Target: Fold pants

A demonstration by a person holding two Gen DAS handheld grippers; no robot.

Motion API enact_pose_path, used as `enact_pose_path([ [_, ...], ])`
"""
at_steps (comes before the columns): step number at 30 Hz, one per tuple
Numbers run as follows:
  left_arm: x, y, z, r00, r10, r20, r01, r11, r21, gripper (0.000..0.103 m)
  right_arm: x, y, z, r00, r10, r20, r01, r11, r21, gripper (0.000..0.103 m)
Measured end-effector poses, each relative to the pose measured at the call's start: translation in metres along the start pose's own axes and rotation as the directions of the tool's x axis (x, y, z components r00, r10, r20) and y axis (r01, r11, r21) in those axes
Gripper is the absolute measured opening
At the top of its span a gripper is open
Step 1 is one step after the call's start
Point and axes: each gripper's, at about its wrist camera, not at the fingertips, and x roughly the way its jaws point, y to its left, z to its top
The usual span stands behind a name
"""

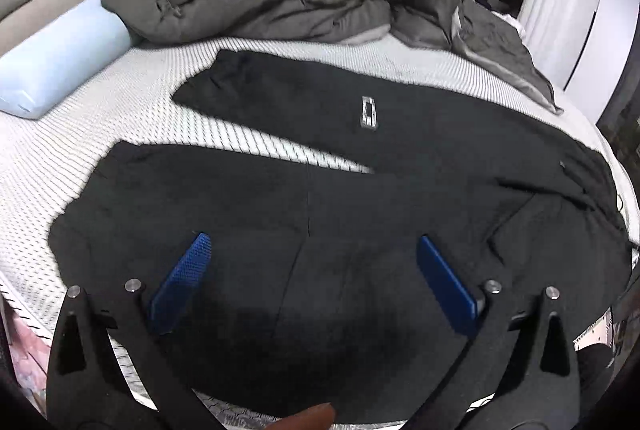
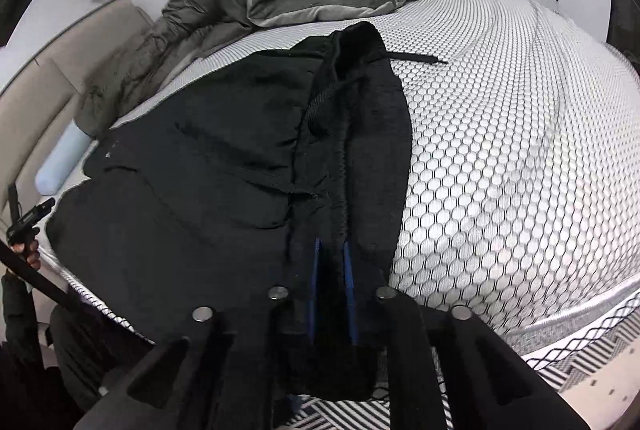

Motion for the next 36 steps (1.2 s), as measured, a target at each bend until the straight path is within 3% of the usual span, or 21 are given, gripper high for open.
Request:
enact_pose_path([
  [1, 0.007, 0.0, -0.004, 1.0, -0.004, -0.01, 0.004, 1.0, 0.006, 0.102, -0.003, 0.002, 0.005, 1.0, 0.001, 0.012, -0.001, 1.0, 0.004, 0.036],
  [3, 0.023, 0.003, -0.01, 1.0, 0.01, -0.028, -0.009, 1.0, 0.016, 0.102, -0.012, 0.007, 0.023, 0.996, 0.011, 0.085, -0.013, 1.0, 0.014, 0.049],
  [8, 0.042, 0.012, -0.02, 0.999, 0.032, -0.037, -0.031, 0.999, 0.026, 0.102, 0.012, 0.008, 0.091, 0.994, 0.009, 0.113, -0.016, 0.998, 0.056, 0.049],
  [12, 0.045, 0.017, -0.018, 0.998, 0.052, -0.043, -0.052, 0.999, 0.011, 0.102, 0.068, 0.003, 0.147, 0.997, 0.022, 0.071, -0.029, 0.995, 0.099, 0.049],
  [14, 0.044, 0.018, -0.015, 0.997, 0.066, -0.048, -0.066, 0.998, 0.007, 0.102, 0.092, -0.003, 0.163, 0.999, 0.035, 0.035, -0.039, 0.994, 0.104, 0.045],
  [15, 0.044, 0.018, -0.014, 0.996, 0.072, -0.049, -0.072, 0.997, 0.007, 0.102, 0.104, -0.003, 0.172, 0.999, 0.034, 0.017, -0.035, 0.995, 0.092, 0.02],
  [16, 0.044, 0.019, -0.012, 0.996, 0.079, -0.051, -0.079, 0.997, 0.005, 0.102, 0.113, -0.005, 0.18, 0.999, 0.046, 0.0, -0.046, 0.997, 0.068, 0.005],
  [19, 0.046, 0.024, -0.009, 0.993, 0.1, -0.059, -0.101, 0.995, -0.004, 0.102, 0.126, -0.006, 0.198, 0.999, -0.033, 0.031, 0.033, 0.999, -0.012, 0.005],
  [20, 0.047, 0.026, -0.009, 0.993, 0.104, -0.063, -0.105, 0.994, -0.008, 0.102, 0.129, -0.015, 0.204, 0.999, -0.032, 0.041, 0.031, 0.999, 0.015, 0.005],
  [23, 0.047, 0.03, -0.007, 0.99, 0.12, -0.069, -0.122, 0.992, -0.016, 0.102, 0.147, -0.037, 0.217, 1.0, -0.027, 0.004, 0.027, 0.995, 0.092, 0.021],
  [26, 0.038, 0.034, -0.007, 0.991, 0.125, -0.057, -0.127, 0.991, -0.032, 0.102, 0.127, -0.042, 0.208, 0.999, -0.019, 0.037, 0.014, 0.991, 0.135, 0.042],
  [27, 0.035, 0.037, -0.008, 0.991, 0.121, -0.051, -0.123, 0.992, -0.04, 0.102, 0.114, -0.043, 0.201, 0.998, -0.006, 0.066, -0.003, 0.99, 0.142, 0.054],
  [28, 0.031, 0.041, -0.009, 0.992, 0.118, -0.045, -0.12, 0.991, -0.052, 0.102, 0.094, -0.044, 0.186, 0.994, -0.002, 0.108, -0.015, 0.987, 0.157, 0.067],
  [30, 0.022, 0.055, -0.014, 0.993, 0.114, -0.036, -0.117, 0.989, -0.089, 0.102, 0.063, -0.045, 0.153, 0.988, 0.002, 0.155, -0.028, 0.985, 0.168, 0.079],
  [32, 0.013, 0.073, -0.019, 0.991, 0.13, -0.031, -0.133, 0.981, -0.142, 0.102, 0.035, -0.042, 0.116, 0.98, 0.012, 0.199, -0.047, 0.984, 0.173, 0.085],
  [36, -0.002, 0.105, -0.03, 0.992, 0.124, -0.017, -0.124, 0.963, -0.24, 0.101, -0.002, -0.039, 0.03, 0.976, 0.021, 0.215, -0.072, 0.969, 0.234, 0.086],
])
